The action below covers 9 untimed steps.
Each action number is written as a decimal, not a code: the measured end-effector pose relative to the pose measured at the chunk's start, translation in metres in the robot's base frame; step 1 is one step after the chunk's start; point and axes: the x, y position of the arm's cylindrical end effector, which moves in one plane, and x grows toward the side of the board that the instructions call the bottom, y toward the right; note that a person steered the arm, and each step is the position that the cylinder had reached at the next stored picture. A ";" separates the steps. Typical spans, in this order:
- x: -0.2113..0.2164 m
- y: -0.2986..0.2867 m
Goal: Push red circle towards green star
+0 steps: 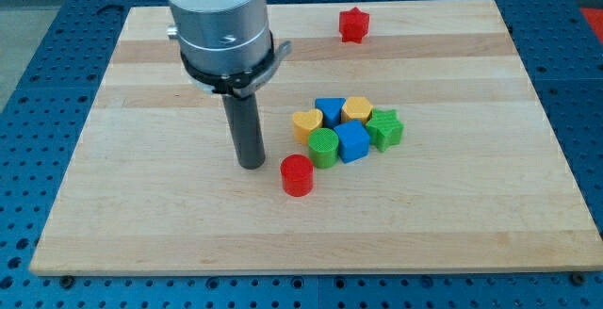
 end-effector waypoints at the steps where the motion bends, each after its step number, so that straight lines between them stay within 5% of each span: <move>1: 0.009 0.002; 9: 0.020 0.027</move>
